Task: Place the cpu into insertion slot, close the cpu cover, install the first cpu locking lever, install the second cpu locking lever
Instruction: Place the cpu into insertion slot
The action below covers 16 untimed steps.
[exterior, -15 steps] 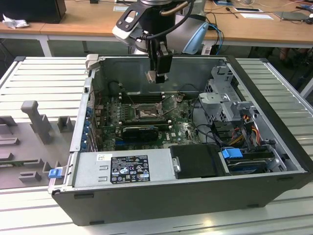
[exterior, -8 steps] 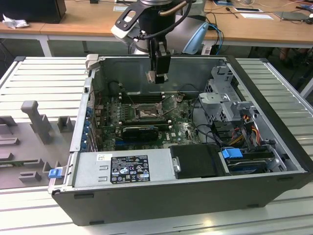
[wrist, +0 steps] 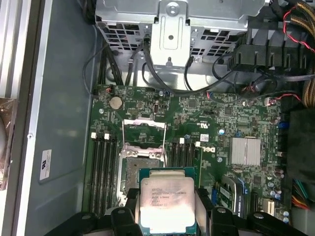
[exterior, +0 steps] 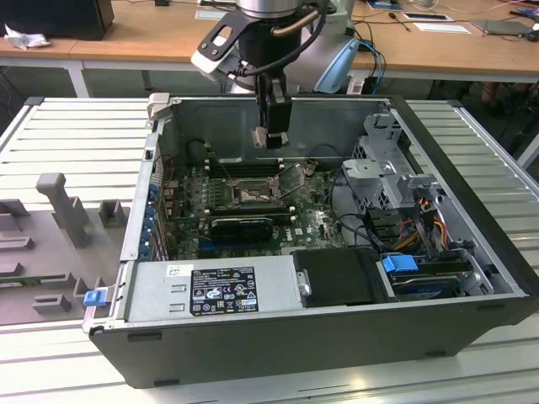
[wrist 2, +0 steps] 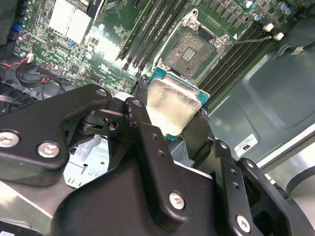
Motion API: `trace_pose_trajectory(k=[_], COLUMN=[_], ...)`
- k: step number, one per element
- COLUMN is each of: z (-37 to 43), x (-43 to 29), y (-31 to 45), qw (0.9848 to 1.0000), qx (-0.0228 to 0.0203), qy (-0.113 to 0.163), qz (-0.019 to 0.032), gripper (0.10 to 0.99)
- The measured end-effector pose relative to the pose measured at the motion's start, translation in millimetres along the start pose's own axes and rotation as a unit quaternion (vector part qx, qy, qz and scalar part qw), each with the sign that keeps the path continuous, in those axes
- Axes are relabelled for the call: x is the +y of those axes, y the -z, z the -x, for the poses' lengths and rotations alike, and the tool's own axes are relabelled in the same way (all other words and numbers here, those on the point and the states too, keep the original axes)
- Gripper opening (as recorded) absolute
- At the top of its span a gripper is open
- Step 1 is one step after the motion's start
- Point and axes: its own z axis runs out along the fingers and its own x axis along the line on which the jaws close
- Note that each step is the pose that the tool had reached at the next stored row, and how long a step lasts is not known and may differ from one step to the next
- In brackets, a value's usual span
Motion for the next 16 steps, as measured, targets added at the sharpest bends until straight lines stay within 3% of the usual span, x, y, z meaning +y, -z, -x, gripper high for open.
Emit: trace_pose_trajectory(k=[16], z=[0.2], x=[-1.2], y=[-13.5], qw=[1.0000], qx=[-0.0008], qy=[0.000], qz=[0.0000], gripper=[0.533])
